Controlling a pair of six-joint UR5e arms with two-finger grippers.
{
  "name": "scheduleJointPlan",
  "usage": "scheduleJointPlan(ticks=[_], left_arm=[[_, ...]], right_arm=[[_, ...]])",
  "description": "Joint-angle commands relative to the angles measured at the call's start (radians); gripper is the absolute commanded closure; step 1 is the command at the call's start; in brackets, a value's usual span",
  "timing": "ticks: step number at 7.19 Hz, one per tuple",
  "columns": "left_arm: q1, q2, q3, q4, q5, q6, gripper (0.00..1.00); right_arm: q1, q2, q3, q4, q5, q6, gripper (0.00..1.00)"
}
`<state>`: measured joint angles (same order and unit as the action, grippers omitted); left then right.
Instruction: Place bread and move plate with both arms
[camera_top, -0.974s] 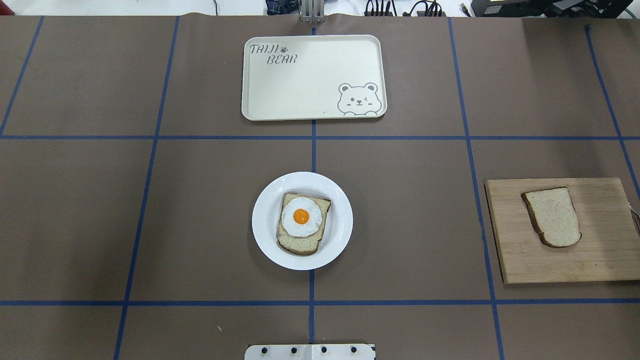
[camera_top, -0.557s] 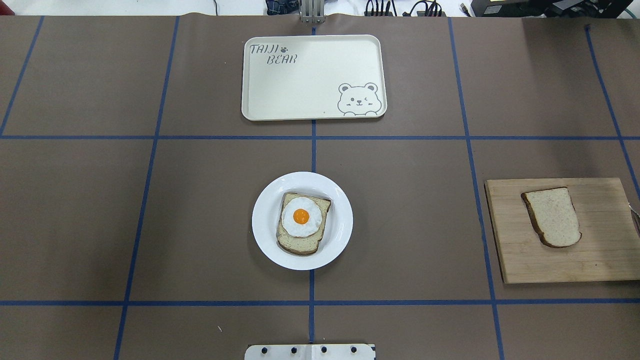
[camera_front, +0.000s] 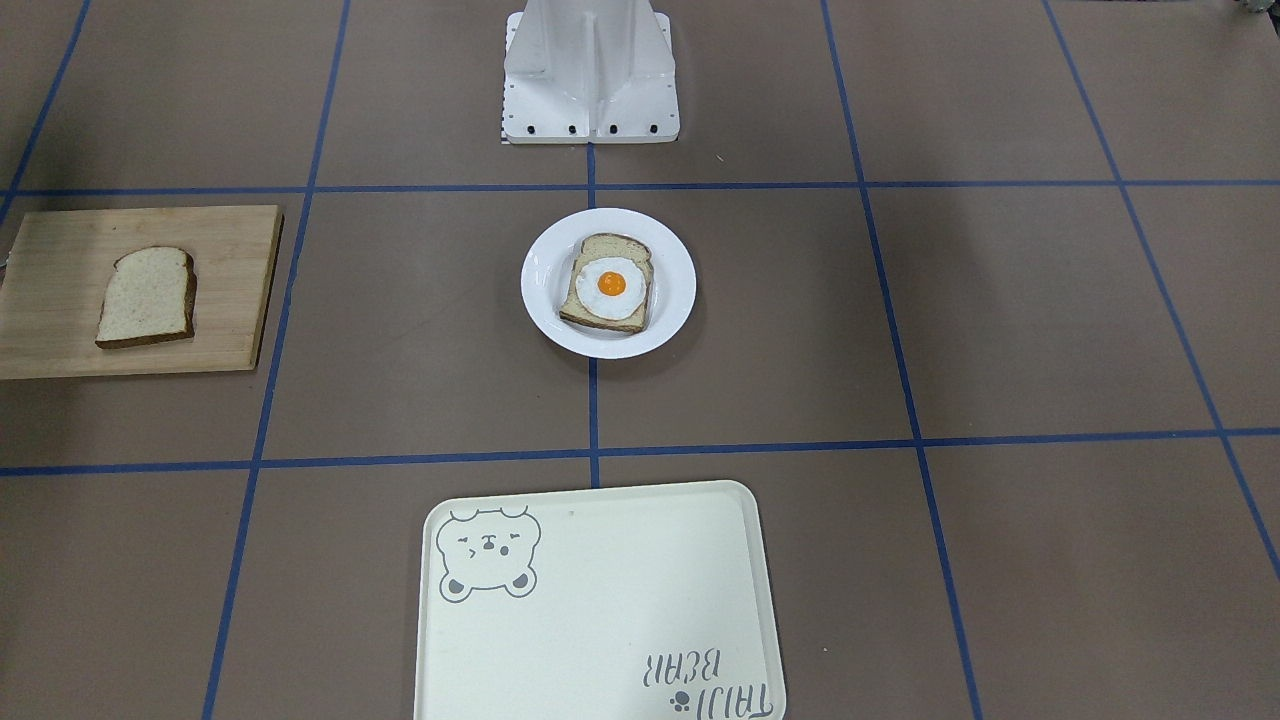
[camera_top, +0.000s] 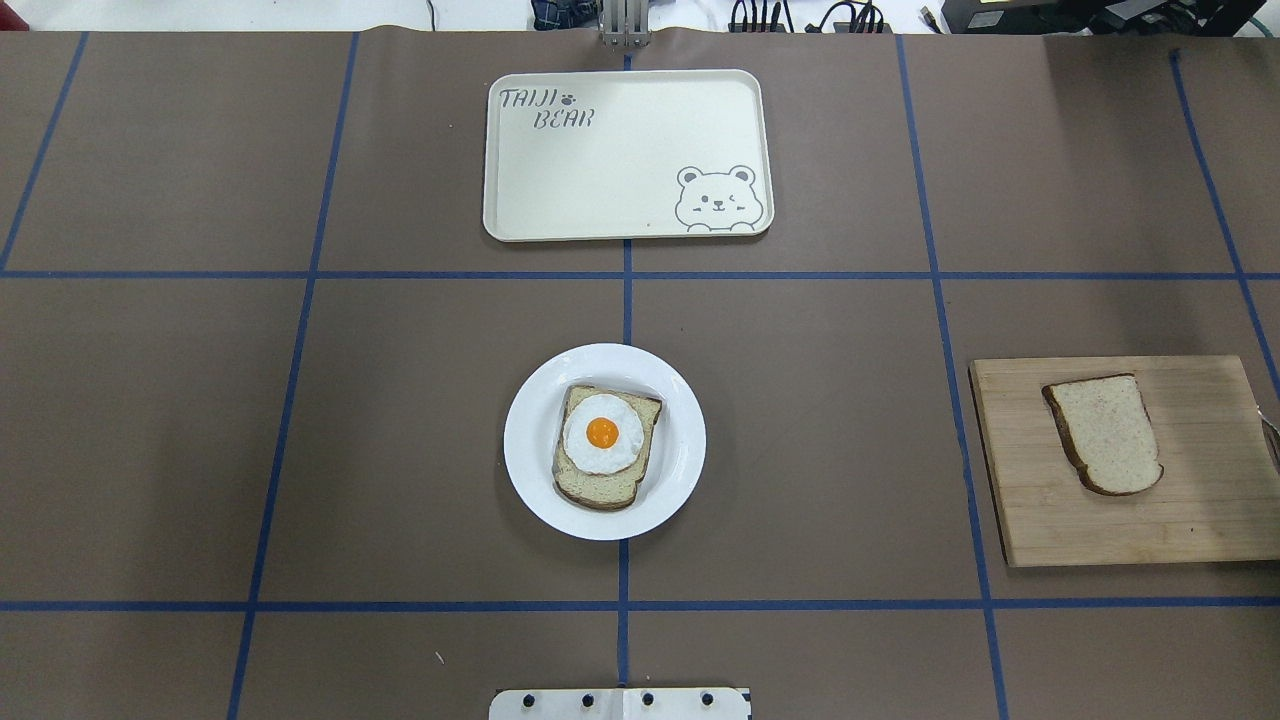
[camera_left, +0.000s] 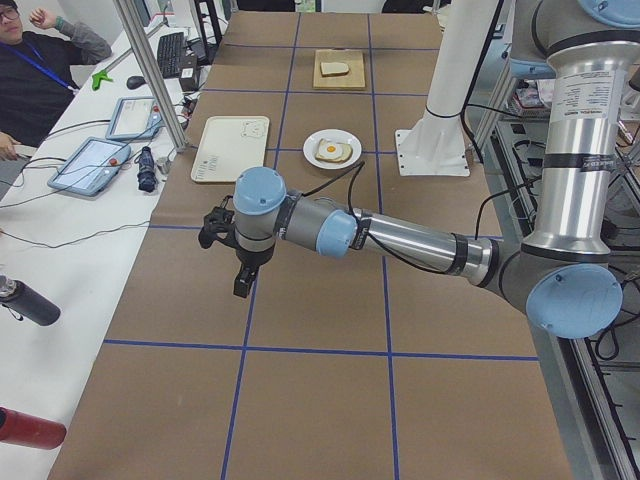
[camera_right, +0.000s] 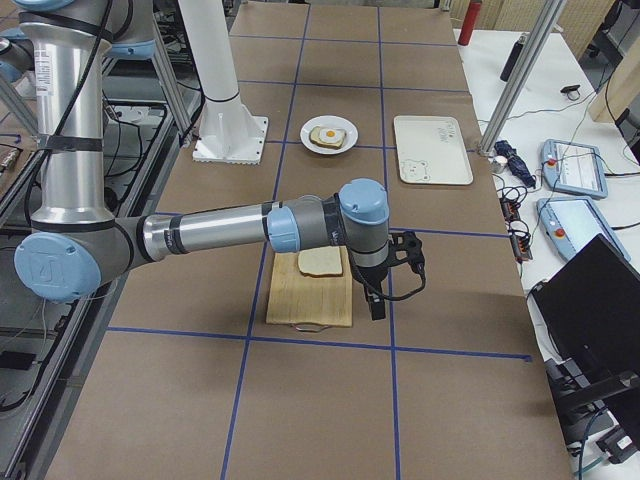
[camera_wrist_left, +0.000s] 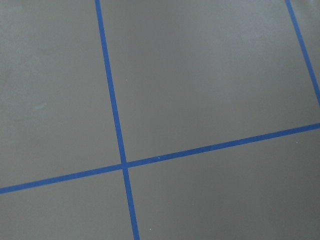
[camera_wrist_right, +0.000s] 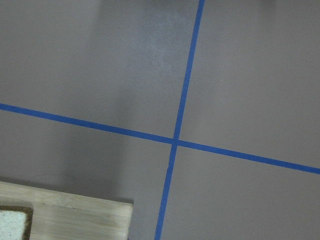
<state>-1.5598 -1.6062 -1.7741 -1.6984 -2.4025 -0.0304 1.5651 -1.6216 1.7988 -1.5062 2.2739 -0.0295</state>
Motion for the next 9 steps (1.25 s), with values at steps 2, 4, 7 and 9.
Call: scheduleJointPlan(ticks=[2,4,7,9], left_arm=[[0.001,0.017,0.028,-0.156,0.005,-0.006,0.01],[0.001,0.017,0.03,-0.161,0.005,-0.006,0.01],[0.001,0.019,0.03,-0.162,0.005,-0.006,0.01],[0.0,0.022,0.025,-0.168,0.005,-0.006,0.01]], right_arm=[[-0.064,-0.006,0.002,0.061,0.101,0.171,0.0],[-0.245,-0.033,-0.006,0.333,0.009,0.545,0.0],[-0.428,-0.046,-0.048,0.507,-0.091,0.677,0.0],[-0.483,-0.075,-0.131,0.662,-0.096,0.694,0.05]])
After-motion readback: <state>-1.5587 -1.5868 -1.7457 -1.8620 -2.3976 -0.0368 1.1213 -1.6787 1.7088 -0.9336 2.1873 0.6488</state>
